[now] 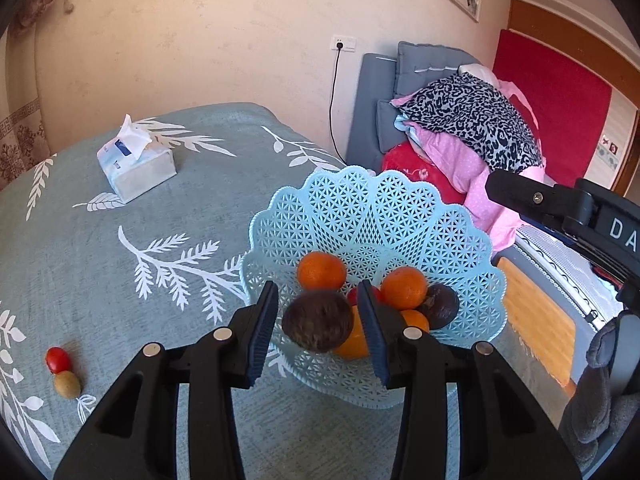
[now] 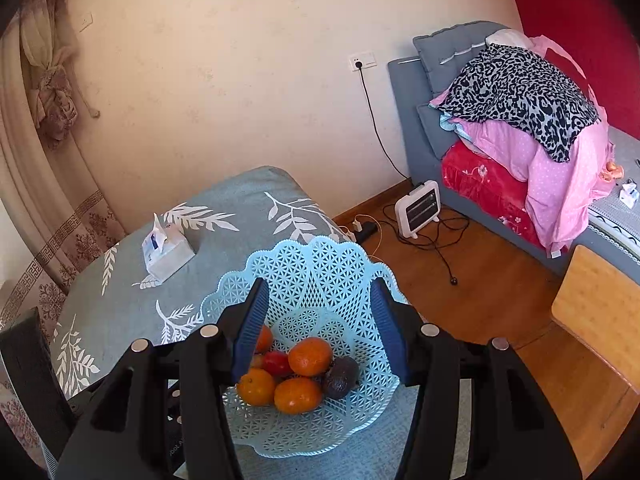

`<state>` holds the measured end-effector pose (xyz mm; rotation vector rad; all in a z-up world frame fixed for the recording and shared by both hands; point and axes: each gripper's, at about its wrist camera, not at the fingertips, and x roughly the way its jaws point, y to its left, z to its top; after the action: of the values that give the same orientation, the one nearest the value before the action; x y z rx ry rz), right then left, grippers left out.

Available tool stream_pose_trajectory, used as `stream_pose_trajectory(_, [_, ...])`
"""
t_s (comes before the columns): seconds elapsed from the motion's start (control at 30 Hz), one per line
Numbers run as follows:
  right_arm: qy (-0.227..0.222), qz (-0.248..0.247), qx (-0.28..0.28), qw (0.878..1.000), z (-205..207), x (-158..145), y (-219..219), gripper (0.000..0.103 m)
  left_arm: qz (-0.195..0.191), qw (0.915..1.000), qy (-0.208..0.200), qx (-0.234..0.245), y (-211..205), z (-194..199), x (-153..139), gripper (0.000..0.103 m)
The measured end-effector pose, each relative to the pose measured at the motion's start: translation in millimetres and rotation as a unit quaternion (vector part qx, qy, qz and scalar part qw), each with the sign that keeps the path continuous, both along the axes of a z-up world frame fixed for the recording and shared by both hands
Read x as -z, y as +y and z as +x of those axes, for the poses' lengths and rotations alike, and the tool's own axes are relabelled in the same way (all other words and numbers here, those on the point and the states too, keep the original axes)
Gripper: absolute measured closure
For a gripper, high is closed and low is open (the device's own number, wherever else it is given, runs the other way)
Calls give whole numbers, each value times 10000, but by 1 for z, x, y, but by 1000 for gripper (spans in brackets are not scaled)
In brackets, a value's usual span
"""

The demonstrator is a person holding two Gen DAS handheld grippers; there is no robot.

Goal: Organize fruits
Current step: 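Carry the dark round fruit into the basket and open the left tool, then move the left tool to the small red tomato and grasp it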

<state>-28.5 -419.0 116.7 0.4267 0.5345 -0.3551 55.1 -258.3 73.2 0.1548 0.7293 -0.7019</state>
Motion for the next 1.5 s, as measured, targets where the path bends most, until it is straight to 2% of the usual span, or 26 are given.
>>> stream_pose_trajectory(0.07, [7,4,-11,10000,1,1,2,49,-34,10000,-17,-35,1,2,-1,41])
stream_pose_trajectory(0.17, [2,10,-17,10000,2,0,4,49,-43,9999,1,-129,8,4,-3,39])
stream_pose_trajectory(0.23, [-18,12,-23,10000,1,0,5,49,-36,9997,-16,-243,16,6,-5,34])
stream_pose_trajectory(0.37, [-73,-7,-69,9999,-1,-4,10,49,-20,9988,-155,-468,35,8,-11,30])
stream_pose_trajectory(0.47, [-104,-43,-140,9998,-3,-6,16,49,17,9977,-241,-638,51,11,-17,24])
stream_pose_trajectory(0.7, [-133,-126,-341,9993,-2,-10,33,49,81,9941,-277,-1044,92,22,-24,24])
stream_pose_trajectory(0.8, [-105,-143,-413,9990,0,-9,38,49,276,9901,-182,-1361,110,32,-23,24])
stream_pose_trajectory(0.9, [-63,-164,-493,9986,2,-7,42,48,631,9811,140,-1822,129,46,-16,24])
stream_pose_trajectory(1.03, [33,-201,-625,9978,8,-2,50,46,588,9715,642,-2205,160,63,-6,24])
stream_pose_trajectory(1.33, [122,-248,-812,9963,13,2,63,46,467,9623,1097,-2445,190,79,10,27])
stream_pose_trajectory(1.5, [138,-251,-830,9961,12,3,63,46,550,9556,1385,-2541,191,90,30,37])
